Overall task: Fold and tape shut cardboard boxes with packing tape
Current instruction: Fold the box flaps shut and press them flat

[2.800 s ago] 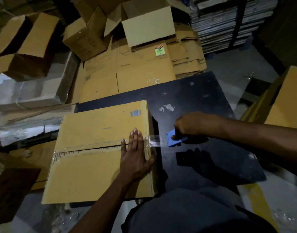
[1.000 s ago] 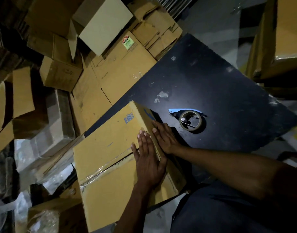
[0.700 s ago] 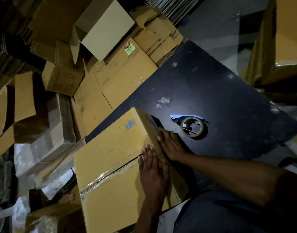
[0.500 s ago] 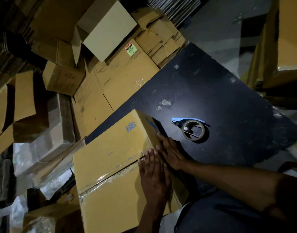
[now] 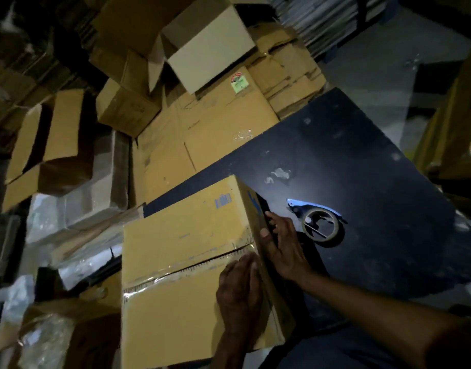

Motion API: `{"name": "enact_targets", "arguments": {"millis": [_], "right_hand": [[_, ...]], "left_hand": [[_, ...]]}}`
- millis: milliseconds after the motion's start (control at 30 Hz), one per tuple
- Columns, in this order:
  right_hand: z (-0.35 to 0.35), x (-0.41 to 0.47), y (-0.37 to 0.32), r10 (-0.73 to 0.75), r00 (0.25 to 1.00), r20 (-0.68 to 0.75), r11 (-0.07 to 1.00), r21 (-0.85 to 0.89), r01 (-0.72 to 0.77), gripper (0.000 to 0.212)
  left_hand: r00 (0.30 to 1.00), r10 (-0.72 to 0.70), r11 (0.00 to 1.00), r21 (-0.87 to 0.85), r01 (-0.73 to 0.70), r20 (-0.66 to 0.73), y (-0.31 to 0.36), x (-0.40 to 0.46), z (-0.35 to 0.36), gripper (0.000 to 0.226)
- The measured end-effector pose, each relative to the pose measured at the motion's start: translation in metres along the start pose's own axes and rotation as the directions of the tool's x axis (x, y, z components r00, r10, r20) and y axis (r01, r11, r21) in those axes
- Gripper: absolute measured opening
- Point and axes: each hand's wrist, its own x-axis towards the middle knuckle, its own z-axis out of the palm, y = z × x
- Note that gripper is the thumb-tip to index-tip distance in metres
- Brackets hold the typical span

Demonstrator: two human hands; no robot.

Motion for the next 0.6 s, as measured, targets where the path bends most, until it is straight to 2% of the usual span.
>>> {"name": "enact_targets", "arguments": {"millis": [67, 133, 233, 333, 433, 500, 600], "right_hand": [[-0.004, 0.000, -0.029, -0.143, 0.985, -0.093, 0.987, -0.082, 0.136, 0.047], [-0.004, 0.000, -0.056, -0.318, 0.940, -0.126, 0.936, -0.200, 0.290, 0.039], [0.011, -0.001, -0.092, -0.508, 0.861, -0.022, 0.812, -0.345, 0.470, 0.031], [0.044, 0.000, -0.111, -0.540, 0.821, 0.186, 0.703, -0.437, 0.561, 0.041], [0.095, -0.004, -0.120, -0.500, 0.794, 0.346, 0.631, -0.482, 0.607, 0.031], [0.133, -0.012, -0.128, -0.455, 0.773, 0.442, 0.591, -0.500, 0.633, 0.022], [0.191, -0.025, -0.150, -0.437, 0.712, 0.549, 0.556, -0.457, 0.694, 0.023]], "left_hand": [[0.994, -0.097, 0.993, -0.068, 0.094, -0.050, -0.005, 0.004, -0.007, 0.031], [0.980, -0.168, 0.969, -0.199, 0.145, -0.105, -0.014, 0.010, -0.015, 0.029], [0.963, -0.236, 0.934, -0.304, 0.187, -0.134, -0.026, 0.021, -0.042, 0.025], [0.887, -0.446, 0.839, -0.400, 0.370, -0.115, -0.061, 0.026, -0.077, 0.035], [0.839, -0.516, 0.806, -0.431, 0.406, -0.174, -0.123, 0.023, -0.120, 0.027], [0.778, -0.595, 0.751, -0.485, 0.449, -0.201, -0.173, 0.018, -0.150, 0.022], [0.680, -0.701, 0.645, -0.598, 0.475, -0.215, -0.249, 0.002, -0.186, 0.019]]}}
